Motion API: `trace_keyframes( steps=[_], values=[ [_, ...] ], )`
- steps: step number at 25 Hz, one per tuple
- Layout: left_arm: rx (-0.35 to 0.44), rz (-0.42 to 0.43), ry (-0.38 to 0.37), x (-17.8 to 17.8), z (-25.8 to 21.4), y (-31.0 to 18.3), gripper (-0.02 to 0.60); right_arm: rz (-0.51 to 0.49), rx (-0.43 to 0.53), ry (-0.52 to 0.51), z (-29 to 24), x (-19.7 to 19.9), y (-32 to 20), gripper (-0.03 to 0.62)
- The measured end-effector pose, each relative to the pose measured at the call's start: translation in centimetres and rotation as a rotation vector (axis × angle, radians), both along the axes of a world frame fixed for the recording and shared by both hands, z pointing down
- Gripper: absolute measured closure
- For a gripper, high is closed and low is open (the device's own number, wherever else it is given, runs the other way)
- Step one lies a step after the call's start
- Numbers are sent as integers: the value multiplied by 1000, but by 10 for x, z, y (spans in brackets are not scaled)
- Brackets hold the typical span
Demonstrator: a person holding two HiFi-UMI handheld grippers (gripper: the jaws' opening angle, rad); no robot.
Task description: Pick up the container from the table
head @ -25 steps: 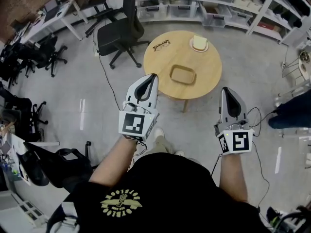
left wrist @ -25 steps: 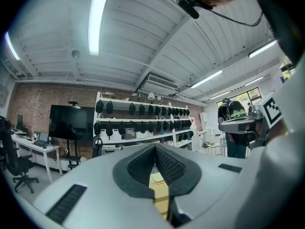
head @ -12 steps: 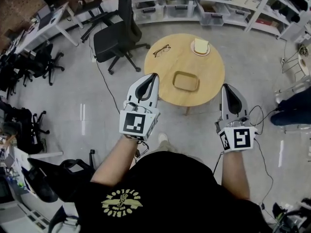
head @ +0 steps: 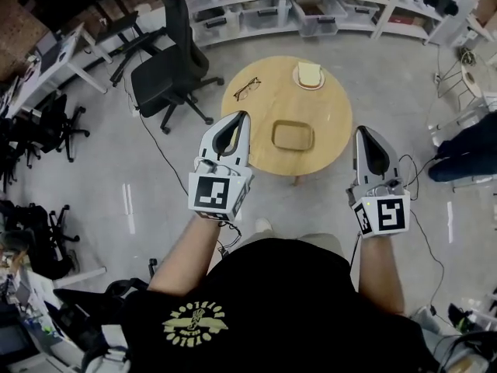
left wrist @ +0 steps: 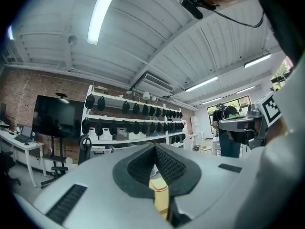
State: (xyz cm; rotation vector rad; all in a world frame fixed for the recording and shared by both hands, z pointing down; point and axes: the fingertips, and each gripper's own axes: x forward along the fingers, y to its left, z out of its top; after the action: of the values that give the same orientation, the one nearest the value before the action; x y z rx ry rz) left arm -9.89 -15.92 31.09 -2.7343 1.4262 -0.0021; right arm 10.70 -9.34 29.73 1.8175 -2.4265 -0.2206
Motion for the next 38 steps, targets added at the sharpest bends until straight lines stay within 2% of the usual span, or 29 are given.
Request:
trace_keyframes(
  steps=[8,18,25,30,38],
  values=[
    [-39,17,-23,-10,13,-22,565,36,-7,-2,-1,0,-17,579],
    [-114,8,-31,-2,34,-49,565,31,-51,-17,17,14,-45,579],
    [-173,-8,-44,11,60,-76,565,19,-91,-26,34,30,-80,579],
    [-224,-1,-30,28,77,-98,565,23,-146,-37,63,53,-103,579],
    [-278,1,-61,49,111,-129,565,25,-226,-42,109,77,-135,579]
  ],
)
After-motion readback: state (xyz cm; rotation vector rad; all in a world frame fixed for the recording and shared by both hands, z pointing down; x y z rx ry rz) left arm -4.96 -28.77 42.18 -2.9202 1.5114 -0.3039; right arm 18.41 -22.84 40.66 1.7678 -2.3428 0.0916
